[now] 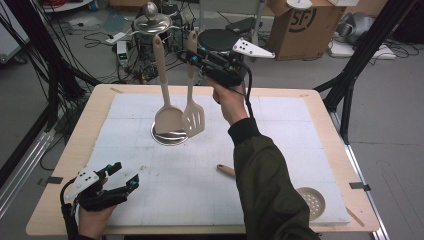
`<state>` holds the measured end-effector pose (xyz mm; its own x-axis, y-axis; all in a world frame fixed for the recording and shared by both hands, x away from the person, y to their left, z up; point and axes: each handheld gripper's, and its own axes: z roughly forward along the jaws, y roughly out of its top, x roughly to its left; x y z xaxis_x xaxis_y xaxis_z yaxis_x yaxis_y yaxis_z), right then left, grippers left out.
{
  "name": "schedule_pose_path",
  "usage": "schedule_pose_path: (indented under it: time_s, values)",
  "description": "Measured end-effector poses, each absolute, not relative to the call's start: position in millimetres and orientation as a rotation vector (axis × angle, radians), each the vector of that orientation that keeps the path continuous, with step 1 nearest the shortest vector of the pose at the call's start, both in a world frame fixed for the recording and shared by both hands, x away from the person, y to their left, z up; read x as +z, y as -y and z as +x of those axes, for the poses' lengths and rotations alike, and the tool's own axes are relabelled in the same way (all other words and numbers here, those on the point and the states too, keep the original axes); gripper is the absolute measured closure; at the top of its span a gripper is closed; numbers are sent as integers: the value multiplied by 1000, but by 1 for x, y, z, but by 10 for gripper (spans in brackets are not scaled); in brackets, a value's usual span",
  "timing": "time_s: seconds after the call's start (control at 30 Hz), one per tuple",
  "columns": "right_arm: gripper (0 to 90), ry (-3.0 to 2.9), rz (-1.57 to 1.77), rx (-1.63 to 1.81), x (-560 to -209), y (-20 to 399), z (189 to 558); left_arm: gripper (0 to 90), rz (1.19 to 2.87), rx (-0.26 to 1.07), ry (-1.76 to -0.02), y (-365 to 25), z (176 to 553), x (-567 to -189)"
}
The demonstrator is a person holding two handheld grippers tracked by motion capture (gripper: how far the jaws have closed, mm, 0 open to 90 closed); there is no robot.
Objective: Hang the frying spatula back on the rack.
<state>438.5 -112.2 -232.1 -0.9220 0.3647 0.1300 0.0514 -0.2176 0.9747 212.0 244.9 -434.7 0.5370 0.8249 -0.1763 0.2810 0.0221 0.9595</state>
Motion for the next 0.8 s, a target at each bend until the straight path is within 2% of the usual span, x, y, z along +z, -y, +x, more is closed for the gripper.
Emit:
schedule_pose_path:
  time_s: [0.8]
  values:
    - [684,-1918,461,2301,-223,97,464,202,1531,592,-1018,-257,195,-435]
